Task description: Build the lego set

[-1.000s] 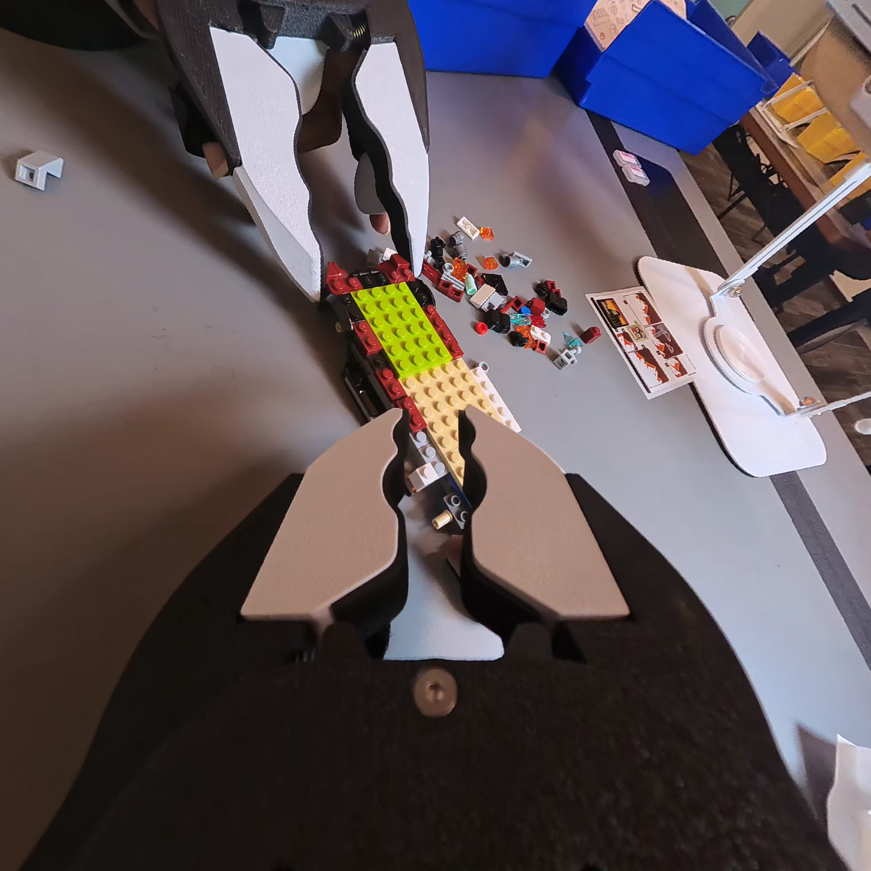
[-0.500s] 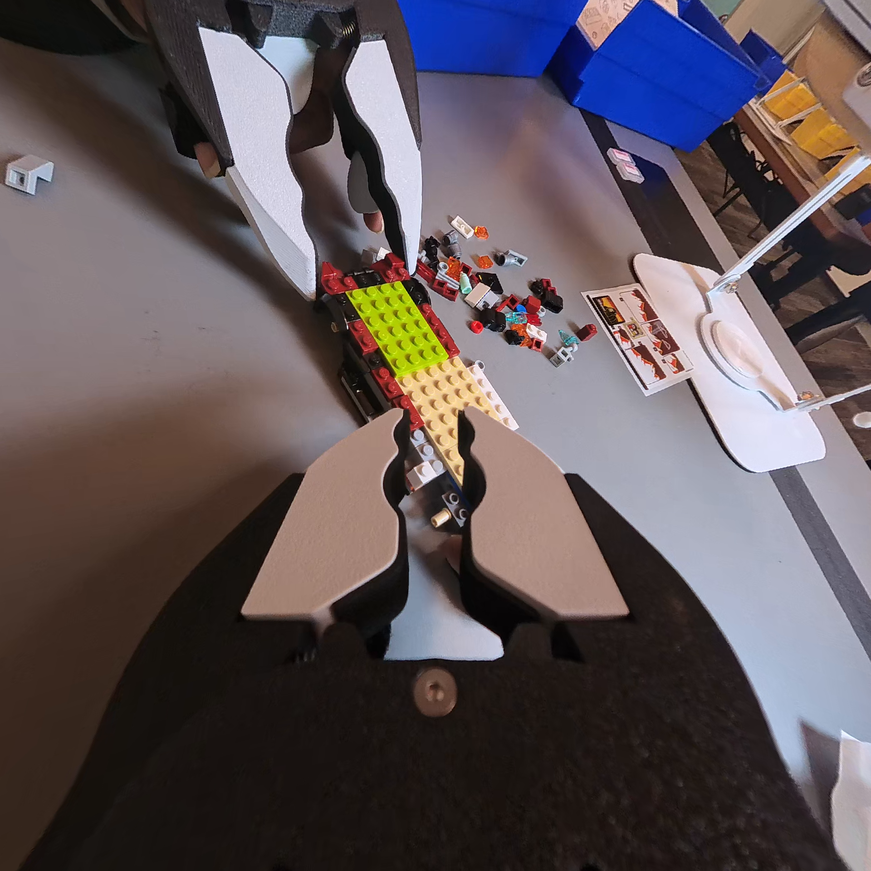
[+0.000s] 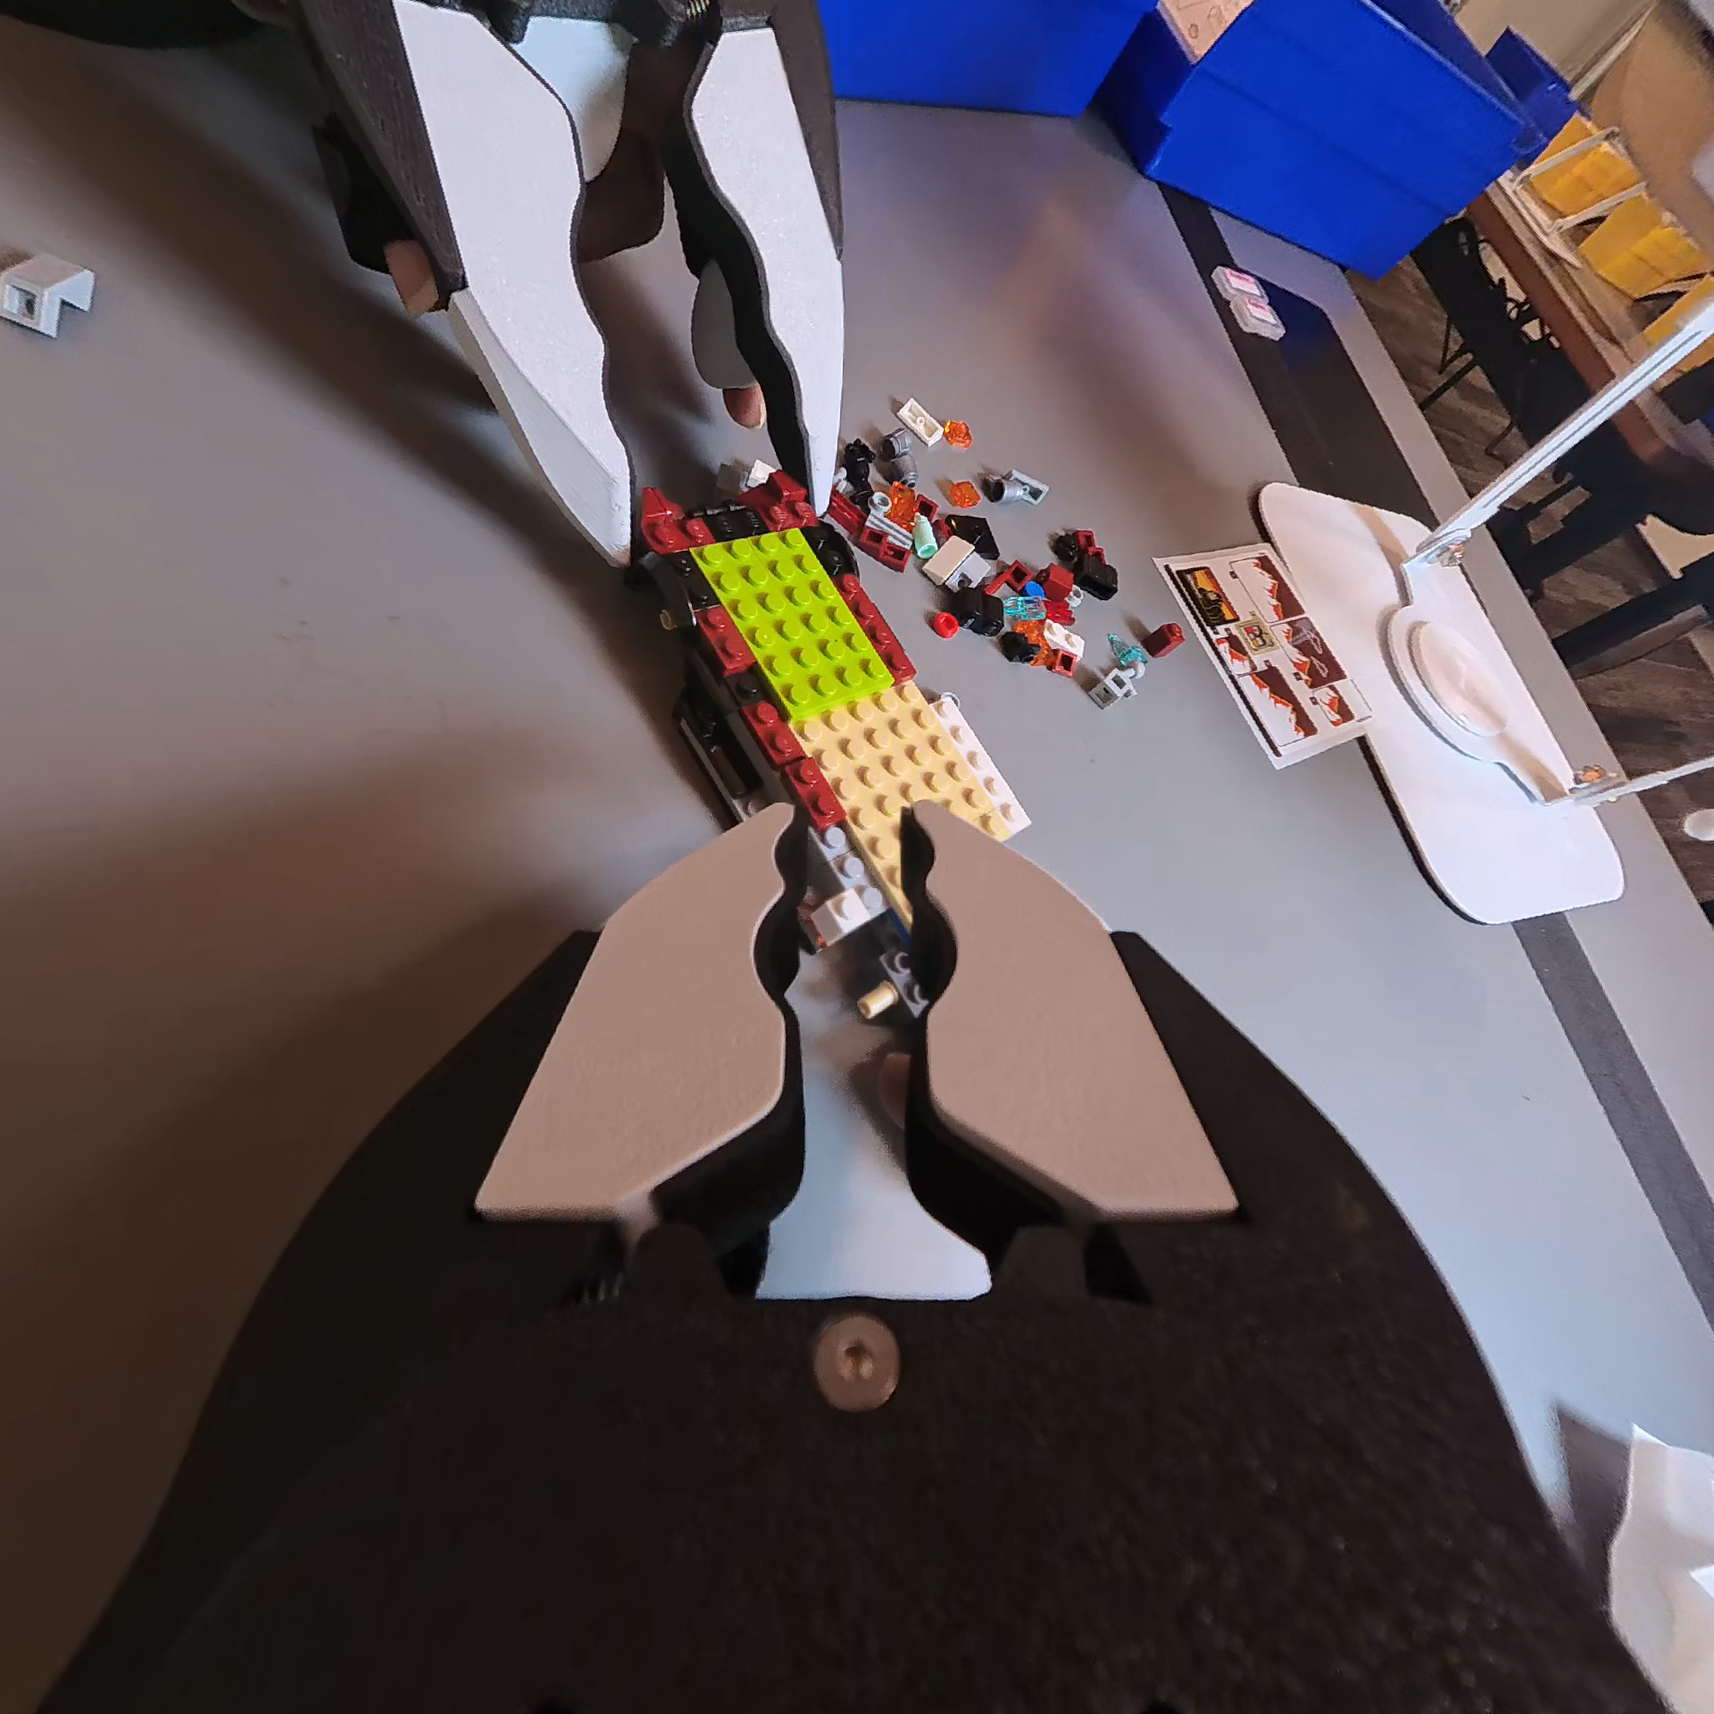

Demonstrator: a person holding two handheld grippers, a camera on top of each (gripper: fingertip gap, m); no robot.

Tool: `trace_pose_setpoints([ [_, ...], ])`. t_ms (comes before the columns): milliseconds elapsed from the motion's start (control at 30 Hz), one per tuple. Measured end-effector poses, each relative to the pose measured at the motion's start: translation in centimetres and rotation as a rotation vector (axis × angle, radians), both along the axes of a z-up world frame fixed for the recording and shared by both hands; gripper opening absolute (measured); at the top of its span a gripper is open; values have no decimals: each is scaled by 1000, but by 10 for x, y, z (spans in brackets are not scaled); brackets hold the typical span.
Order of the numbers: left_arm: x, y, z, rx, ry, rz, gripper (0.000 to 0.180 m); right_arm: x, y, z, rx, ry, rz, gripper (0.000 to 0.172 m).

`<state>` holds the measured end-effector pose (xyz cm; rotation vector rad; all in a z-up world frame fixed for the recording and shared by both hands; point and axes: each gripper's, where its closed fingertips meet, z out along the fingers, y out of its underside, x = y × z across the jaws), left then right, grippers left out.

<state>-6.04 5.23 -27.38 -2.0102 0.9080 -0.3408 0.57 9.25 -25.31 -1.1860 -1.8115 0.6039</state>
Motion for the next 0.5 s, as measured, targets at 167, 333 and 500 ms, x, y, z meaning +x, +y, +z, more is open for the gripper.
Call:
trace_pose_setpoints([
  [167,0,0,0,1,1,0,50,0,-4,-6,2,-32,14,19],
  [333,2,-3,0,3,4,-5,50,-1,-7,-7,4,-40,19,18],
  [500,8,-10,0,16,29,-41,49,-1,-7,-10,32,-70,22,17],
])
